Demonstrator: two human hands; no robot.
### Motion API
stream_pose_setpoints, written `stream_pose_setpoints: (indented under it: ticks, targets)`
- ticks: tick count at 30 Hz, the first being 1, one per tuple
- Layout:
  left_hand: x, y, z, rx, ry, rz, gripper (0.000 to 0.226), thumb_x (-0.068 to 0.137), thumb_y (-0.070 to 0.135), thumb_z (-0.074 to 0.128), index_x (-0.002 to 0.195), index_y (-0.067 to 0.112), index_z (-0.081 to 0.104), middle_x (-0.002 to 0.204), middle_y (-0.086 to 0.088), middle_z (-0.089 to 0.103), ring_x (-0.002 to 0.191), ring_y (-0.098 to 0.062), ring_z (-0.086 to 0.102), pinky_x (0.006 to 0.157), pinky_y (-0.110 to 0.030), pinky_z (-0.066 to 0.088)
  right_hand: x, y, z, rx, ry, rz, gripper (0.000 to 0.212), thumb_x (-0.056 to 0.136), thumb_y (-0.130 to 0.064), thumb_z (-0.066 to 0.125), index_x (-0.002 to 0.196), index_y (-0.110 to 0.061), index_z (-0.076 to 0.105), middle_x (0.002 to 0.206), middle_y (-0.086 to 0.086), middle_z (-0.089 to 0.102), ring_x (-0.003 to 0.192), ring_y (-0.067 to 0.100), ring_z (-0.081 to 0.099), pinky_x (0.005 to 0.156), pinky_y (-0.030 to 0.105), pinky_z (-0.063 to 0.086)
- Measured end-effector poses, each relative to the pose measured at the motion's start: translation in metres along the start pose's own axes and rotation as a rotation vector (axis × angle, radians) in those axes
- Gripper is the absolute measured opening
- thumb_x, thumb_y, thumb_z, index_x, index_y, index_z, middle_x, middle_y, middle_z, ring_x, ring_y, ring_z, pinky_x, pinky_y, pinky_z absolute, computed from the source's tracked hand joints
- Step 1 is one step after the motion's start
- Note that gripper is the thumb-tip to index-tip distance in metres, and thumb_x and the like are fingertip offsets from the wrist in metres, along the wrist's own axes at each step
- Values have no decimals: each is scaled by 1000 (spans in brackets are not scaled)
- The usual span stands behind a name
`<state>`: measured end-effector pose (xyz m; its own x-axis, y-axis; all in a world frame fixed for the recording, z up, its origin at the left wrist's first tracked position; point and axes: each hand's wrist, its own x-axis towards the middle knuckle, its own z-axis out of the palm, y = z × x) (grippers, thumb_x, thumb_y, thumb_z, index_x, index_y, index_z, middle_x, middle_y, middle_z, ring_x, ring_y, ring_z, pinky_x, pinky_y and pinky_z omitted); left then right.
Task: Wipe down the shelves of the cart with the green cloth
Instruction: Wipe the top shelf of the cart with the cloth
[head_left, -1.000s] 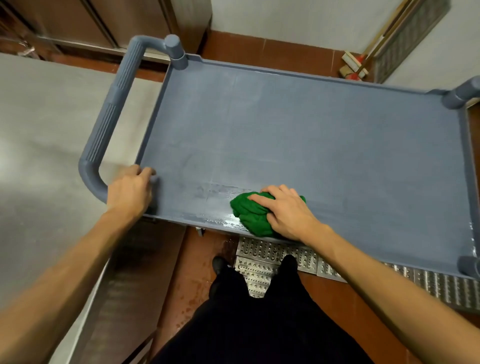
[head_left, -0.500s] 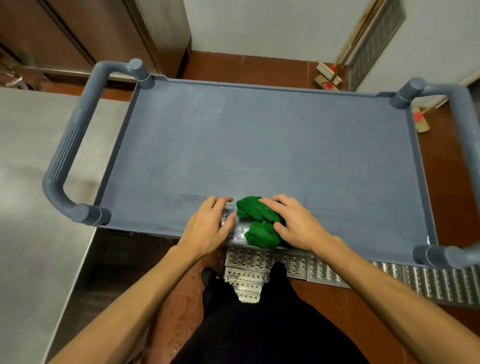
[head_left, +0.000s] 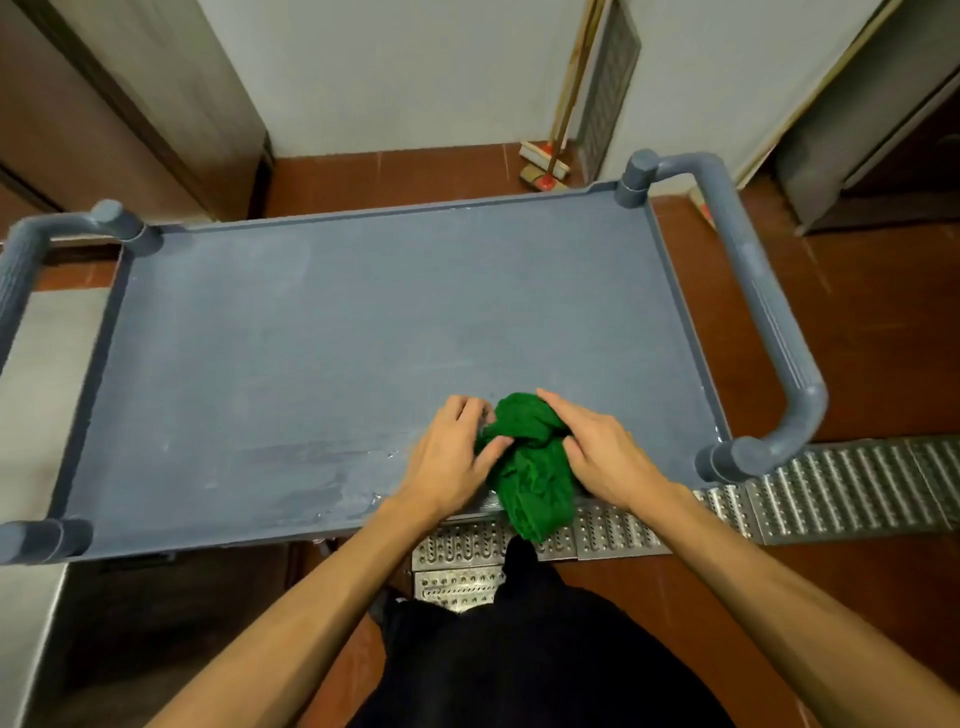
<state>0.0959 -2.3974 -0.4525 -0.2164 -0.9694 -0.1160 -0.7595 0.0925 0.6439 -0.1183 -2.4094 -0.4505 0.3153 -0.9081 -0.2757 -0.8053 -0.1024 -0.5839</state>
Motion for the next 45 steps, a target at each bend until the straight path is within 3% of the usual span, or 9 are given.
stream_pose_setpoints:
  ticks: [9, 14, 19, 23, 28, 32, 37, 42, 45]
  targets:
    - [50, 63, 22, -458, -27, -213, 22, 85, 26, 70, 84, 24, 48, 72, 3, 56, 63, -13, 47, 65, -33, 41, -31, 56, -50, 159, 61, 209, 40, 91, -24, 57, 131, -26, 56, 89, -9, 71, 84, 7, 66, 86, 35, 54]
    - [61, 88, 11, -588, -51, -193, 21, 88, 25, 64, 79, 22, 44, 69, 4, 47, 66, -15, 44, 68, -35, 40, -33, 39, -16, 378, -14, 195, 63, 79, -53, 71, 135, -35, 49, 104, -14, 67, 91, 2, 64, 87, 30, 54]
    - [63, 100, -11, -684, -78, -136, 21, 82, 32, 59, 79, 18, 43, 67, -1, 44, 64, -17, 45, 63, -36, 41, -29, 36, -6, 636, -45, 168, 20, 94, -32, 63, 112, -23, 65, 104, -6, 73, 95, 5, 69, 88, 34, 55]
    - [70, 103, -35, -642, -10, -99, 24, 83, 32, 62, 79, 17, 44, 68, -9, 48, 62, -25, 51, 60, -49, 46, -23, 38, -28, 496, 35, 162, 23, 101, -31, 51, 101, -11, 61, 91, 16, 70, 86, 32, 67, 82, 51, 53]
    - [86, 103, -65, -600, 163, -59, 28, 83, 37, 67, 78, 20, 46, 71, -10, 53, 57, -22, 54, 52, -42, 46, -13, 33, -79, 384, 330, 91, 14, 99, -32, 54, 100, -23, 64, 80, 7, 68, 73, 21, 61, 62, 18, 41]
    - [104, 104, -83, -499, 264, 36, 24, 89, 36, 66, 79, 26, 46, 72, 3, 50, 63, -8, 49, 59, -21, 43, 6, 29, -129, 239, 516, -6, 15, 94, -32, 63, 100, -23, 73, 92, -3, 74, 85, 14, 66, 76, 23, 45]
    - [117, 106, -101, -462, 202, 155, 23, 91, 39, 64, 86, 24, 47, 78, -4, 54, 71, -20, 59, 54, -38, 52, 32, 29, -163, 113, 671, -84, 21, 94, -28, 60, 106, -19, 74, 101, 2, 72, 95, 21, 64, 88, 36, 49]
    - [117, 86, -75, -230, 155, 224, 20, 89, 39, 62, 88, 26, 48, 68, 12, 52, 59, -2, 46, 56, -16, 38, 32, 55, -146, -37, 563, -31, 22, 97, -28, 56, 111, -18, 70, 101, 7, 69, 94, 29, 58, 81, 37, 45]
    - [109, 63, -38, -136, 45, 175, 19, 90, 34, 63, 91, 21, 48, 68, 9, 55, 60, -5, 47, 61, -25, 42, 32, 73, -109, -153, 336, 112, 27, 98, -31, 55, 119, -17, 65, 111, 13, 67, 105, 35, 57, 89, 42, 47]
